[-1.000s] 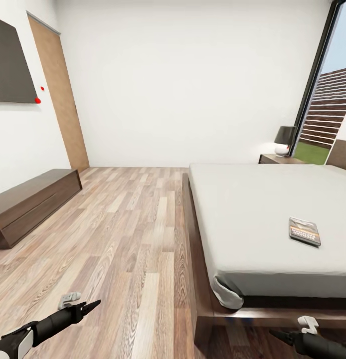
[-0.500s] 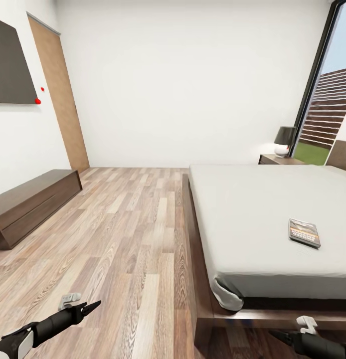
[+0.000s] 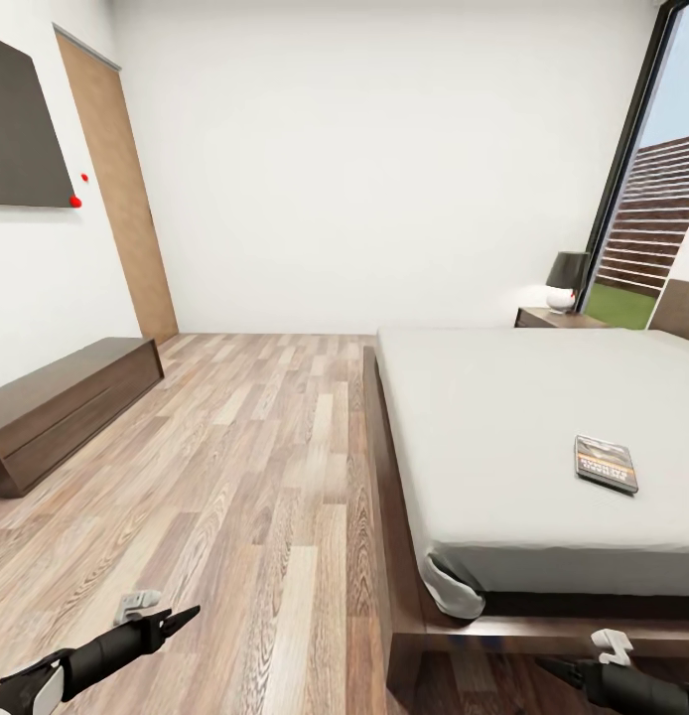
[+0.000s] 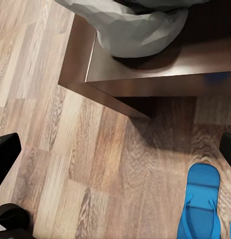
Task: In the bedroom, move the book from the bed onto either nightstand, and place the two sandals side by side next to the bed.
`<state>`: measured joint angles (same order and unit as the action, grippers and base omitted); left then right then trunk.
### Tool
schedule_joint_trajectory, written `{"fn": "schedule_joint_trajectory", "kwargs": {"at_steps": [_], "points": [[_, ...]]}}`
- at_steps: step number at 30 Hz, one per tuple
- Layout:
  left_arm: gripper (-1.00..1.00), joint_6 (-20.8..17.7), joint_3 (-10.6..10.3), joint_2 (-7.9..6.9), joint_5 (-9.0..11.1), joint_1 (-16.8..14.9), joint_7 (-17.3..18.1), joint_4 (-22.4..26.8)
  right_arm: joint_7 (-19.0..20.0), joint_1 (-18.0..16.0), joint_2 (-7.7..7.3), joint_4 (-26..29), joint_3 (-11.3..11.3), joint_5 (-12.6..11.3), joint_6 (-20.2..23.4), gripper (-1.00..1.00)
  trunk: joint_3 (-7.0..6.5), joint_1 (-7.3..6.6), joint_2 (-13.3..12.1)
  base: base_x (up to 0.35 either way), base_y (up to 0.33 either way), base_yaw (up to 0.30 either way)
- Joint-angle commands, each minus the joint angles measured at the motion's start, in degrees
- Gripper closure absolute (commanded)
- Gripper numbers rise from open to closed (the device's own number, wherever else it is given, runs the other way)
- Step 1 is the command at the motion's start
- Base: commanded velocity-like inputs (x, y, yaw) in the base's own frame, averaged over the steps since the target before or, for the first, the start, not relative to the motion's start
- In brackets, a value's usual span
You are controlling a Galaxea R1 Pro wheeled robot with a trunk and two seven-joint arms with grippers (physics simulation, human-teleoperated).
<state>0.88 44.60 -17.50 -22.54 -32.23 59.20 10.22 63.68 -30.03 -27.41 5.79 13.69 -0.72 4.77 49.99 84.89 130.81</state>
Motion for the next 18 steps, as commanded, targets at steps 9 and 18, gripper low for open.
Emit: {"fn": "schedule_joint_trajectory", "kwargs": {"at_steps": [9, 18], "points": [[-1.0, 0.09, 0.49, 0.01, -0.55, -0.03, 0.21, 0.06, 0.35, -0.03, -0.01, 0.02, 0.13, 0.0, 0.5, -1.0, 0.05, -0.01, 0.02, 0.0, 0.0, 0.0], [-1.0, 0.09, 0.49, 0.01, -0.55, -0.03, 0.22, 0.06, 0.41, -0.03, -0.01, 0.02, 0.11, 0.1, 0.5, -1.0, 0.05, -0.01, 0.02, 0.0, 0.0, -0.153]]}}
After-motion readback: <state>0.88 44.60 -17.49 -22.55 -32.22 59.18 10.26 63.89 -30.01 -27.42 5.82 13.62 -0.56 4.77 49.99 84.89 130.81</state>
